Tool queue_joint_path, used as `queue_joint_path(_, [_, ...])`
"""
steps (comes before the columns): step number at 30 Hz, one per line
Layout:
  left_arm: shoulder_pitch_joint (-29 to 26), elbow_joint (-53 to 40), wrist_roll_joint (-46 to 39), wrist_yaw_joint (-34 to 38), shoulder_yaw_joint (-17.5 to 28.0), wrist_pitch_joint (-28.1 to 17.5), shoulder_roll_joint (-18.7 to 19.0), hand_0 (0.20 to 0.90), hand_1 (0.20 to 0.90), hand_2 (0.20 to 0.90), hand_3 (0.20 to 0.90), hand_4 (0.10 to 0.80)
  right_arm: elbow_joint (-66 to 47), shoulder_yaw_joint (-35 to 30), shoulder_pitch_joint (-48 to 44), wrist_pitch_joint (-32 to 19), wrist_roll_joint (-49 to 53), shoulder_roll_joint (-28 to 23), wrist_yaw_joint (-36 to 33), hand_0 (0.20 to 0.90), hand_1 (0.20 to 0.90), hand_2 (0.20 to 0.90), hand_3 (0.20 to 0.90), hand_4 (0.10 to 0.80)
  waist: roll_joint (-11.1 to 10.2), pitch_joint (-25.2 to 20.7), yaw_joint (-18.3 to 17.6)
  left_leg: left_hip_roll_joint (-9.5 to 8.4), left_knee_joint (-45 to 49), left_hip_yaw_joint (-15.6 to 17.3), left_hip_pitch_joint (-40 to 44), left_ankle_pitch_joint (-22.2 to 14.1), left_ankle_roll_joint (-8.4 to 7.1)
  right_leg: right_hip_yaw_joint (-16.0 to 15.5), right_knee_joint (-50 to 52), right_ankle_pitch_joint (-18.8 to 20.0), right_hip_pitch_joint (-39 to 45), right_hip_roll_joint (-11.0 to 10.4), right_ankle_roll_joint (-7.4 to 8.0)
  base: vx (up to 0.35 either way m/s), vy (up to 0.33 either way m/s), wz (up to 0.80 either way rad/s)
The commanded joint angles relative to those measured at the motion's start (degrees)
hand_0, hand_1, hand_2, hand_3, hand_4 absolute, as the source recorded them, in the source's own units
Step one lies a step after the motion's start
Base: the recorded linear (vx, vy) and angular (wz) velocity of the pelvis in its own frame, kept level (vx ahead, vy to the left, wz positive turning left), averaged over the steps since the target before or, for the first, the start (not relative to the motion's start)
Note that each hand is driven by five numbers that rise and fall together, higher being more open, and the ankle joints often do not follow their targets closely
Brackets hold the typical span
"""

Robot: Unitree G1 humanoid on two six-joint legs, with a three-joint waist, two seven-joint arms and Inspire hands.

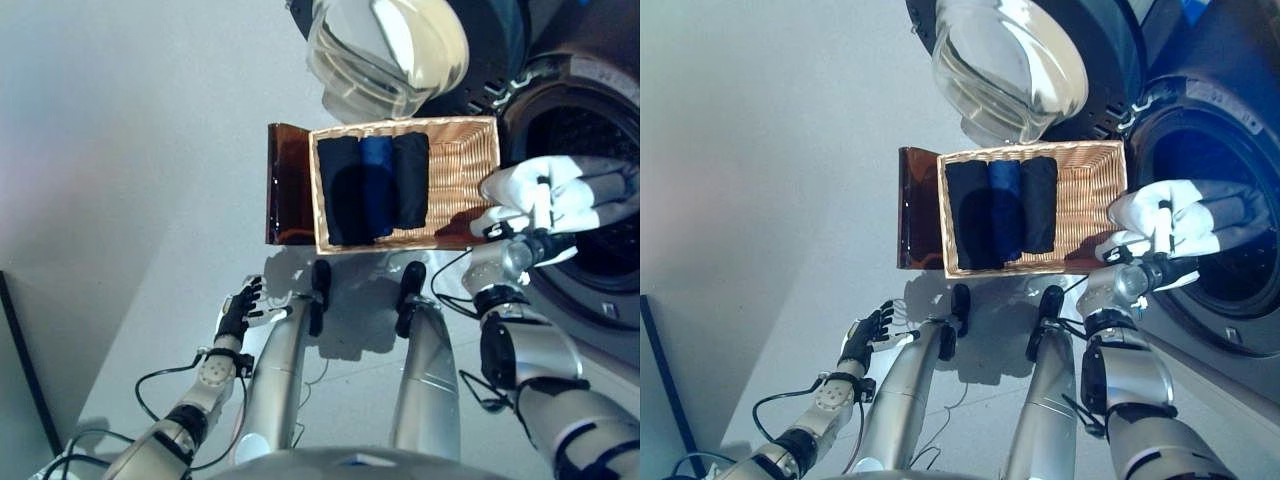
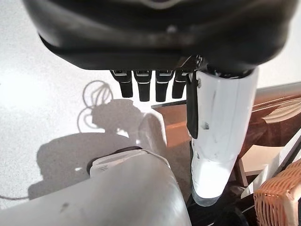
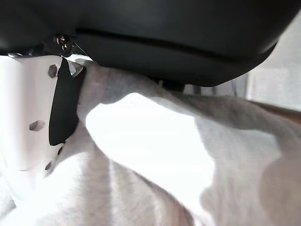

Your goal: Pick up the clothes and place them into the washing machine

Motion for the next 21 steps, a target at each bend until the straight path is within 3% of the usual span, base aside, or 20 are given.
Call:
queue_joint_path(1, [1.3,0.2,-0.8,2.8,2.7,-3.1,2.6,0.900,0.900,0.900,0.900,0.800,-4.8,2.6,-4.0,-9.1,-4.6,-13.6,-2.8,0.200,0.200,0.200,0.200,0.300,4.1,-2.5,0.4,1.82,0.9,-3.2,0.0,-4.0,-5.99,1.3,1.9,-8.2,4.7,2.6,-2.92,0.033,0.017,0.09])
queue_joint_path(10, [2.2,1.8,-1.5,4.1,2.4,-4.0,2.3,0.900,0.900,0.900,0.900,0.800,-12.6,4.3,-9.1,-8.8,-17.7,-21.8,-13.2,0.200,0.200,0.200,0.200,0.300,6.7,-2.8,1.3,1.31,-4.5,-2.2,0.4,-2.0,-6.19,3.1,-1.3,-7.1,3.1,2.6,-2.88,0.027,0.017,-0.01])
queue_joint_path(21, [2.6,-3.1,-1.0,4.6,1.7,-4.4,3.7,0.900,0.900,0.900,0.900,0.800,-14.8,11.5,-18.8,-4.7,-25.8,-33.2,-17.4,0.200,0.200,0.200,0.200,0.300,8.0,-3.1,1.3,0.93,-9.5,-1.9,0.4,0.3,-6.50,4.5,-3.8,-5.7,1.2,2.5,-2.80,0.022,-0.010,0.01])
